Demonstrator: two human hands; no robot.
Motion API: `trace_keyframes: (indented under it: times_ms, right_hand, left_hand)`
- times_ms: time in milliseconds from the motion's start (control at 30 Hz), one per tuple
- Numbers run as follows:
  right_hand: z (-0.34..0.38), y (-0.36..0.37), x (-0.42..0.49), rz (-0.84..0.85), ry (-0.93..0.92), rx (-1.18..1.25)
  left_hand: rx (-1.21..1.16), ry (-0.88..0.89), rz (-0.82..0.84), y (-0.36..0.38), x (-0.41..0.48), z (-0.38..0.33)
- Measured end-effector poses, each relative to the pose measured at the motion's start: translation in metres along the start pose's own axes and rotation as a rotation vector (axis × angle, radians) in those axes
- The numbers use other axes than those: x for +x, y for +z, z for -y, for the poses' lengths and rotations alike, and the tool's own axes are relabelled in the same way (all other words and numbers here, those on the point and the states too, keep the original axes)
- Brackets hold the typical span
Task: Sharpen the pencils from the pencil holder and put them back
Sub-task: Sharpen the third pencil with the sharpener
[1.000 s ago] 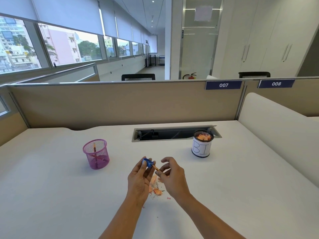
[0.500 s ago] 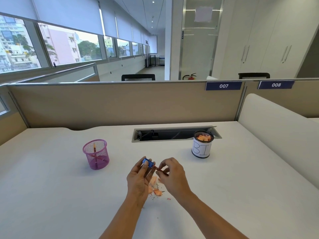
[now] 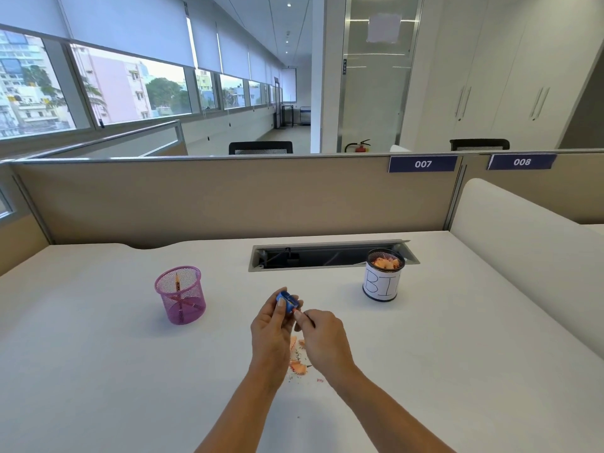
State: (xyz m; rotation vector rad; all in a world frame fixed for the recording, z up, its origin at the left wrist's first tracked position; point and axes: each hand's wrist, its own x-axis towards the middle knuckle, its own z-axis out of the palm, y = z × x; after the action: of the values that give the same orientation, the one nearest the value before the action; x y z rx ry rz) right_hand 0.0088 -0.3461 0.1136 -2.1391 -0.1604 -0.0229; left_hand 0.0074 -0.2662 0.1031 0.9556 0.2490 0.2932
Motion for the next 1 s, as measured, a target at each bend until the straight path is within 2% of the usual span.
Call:
trace_keyframes:
  times_ms: [233, 267, 333, 400, 433, 533, 600, 667, 833, 900, 1000]
  right_hand:
    - [0.017, -0.019, 0.000, 0.386, 0.663, 1.114]
    - [0.018, -0.020, 0.001, 0.421, 0.702, 1.219]
    - [0.016, -0.021, 0.003, 0.454, 0.697, 1.255]
    - [0.014, -0.023, 0.004, 0.441, 0.603, 1.089]
    - [0.012, -0.023, 0.004, 0.400, 0.503, 0.916]
    - [-0.002, -0.015, 0.008, 0.154, 0.052, 0.161]
    - [-0.013, -0.007, 0.009, 0.003, -0.228, -0.187]
    - [-0.017, 0.002, 0.006, -0.075, -0.382, -0.375]
    - [-0.019, 0.016, 0.006, -0.141, -0.479, -0.606]
    - [-0.018, 0.015, 0.005, -0.162, -0.536, -0.686]
    - [-0.017, 0.017, 0.008, -0.172, -0.486, -0.688]
  left_hand:
    - [-0.223, -0.136, 0.109, -0.004, 0.005, -0.009]
    - [-0.241, -0.150, 0.118, -0.005, 0.005, -0.010]
    - [-0.230, -0.145, 0.118, -0.006, 0.007, -0.011]
    - [-0.166, -0.095, 0.084, -0.007, 0.010, -0.011]
    - [-0.128, -0.066, 0.051, -0.008, 0.010, -0.011]
    - [0.036, 0.032, -0.105, -0.009, 0.010, -0.007]
    - [0.130, 0.076, -0.192, -0.005, 0.007, -0.004]
    - [0.181, 0.088, -0.275, 0.001, 0.003, -0.003]
    - [0.167, 0.033, -0.439, 0.009, 0.002, -0.005]
    - [0.149, 0.018, -0.440, 0.008, 0.003, -0.006]
    - [0.117, 0.007, -0.381, 0.008, 0.004, -0.007]
